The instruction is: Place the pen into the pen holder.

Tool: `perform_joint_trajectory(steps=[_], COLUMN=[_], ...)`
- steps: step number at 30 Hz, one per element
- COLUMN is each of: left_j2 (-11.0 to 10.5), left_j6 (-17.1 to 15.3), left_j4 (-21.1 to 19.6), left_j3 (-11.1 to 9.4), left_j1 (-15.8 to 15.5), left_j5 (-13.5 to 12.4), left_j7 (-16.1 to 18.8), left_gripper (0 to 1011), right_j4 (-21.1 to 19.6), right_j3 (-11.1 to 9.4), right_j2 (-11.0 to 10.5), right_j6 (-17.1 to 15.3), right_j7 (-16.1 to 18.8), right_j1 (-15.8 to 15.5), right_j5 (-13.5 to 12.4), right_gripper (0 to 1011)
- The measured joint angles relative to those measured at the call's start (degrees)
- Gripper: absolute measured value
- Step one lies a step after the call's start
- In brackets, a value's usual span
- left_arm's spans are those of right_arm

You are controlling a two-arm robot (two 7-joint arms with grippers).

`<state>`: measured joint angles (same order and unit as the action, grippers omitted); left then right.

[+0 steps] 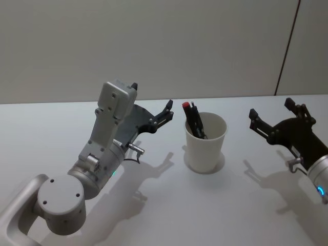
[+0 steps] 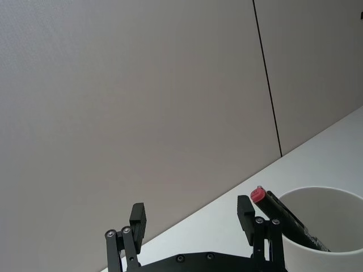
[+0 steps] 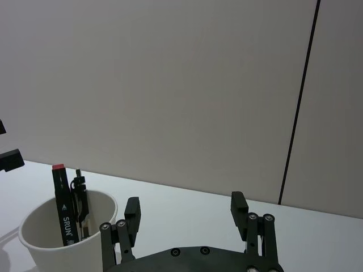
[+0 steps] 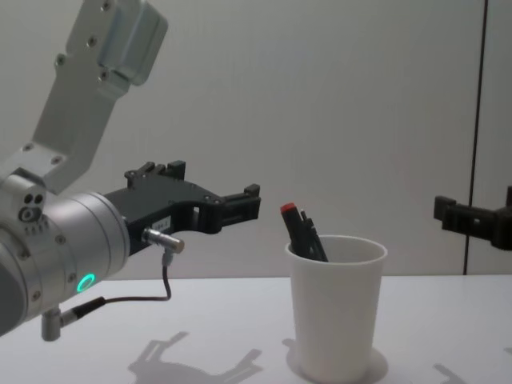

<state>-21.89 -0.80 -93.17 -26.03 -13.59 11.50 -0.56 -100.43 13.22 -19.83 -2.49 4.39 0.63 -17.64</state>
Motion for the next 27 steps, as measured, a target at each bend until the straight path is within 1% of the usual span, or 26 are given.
perform_joint_trajectory(steps=[7, 27], left_j2=[0.00, 0.00], left_j6=[0.00, 0.01], left_j4=[0.00, 0.00], left_j3=[0.02, 0.01], left_j1=[0.00, 0.00], left_j5=[0.00, -0.03], left_j7=[-0.02, -0.06], left_gripper=[1001, 1001], right_j4=[-0.79, -0.82], right_j3=[-0.32, -0.29], right_j2=[0.50, 0.50], right_j6=[0.54, 0.55], right_j7=[-0.56, -0.57], right_j1=[-1.41, -1.47], right_j5=[1.12, 1.18], right_gripper=[1001, 1001])
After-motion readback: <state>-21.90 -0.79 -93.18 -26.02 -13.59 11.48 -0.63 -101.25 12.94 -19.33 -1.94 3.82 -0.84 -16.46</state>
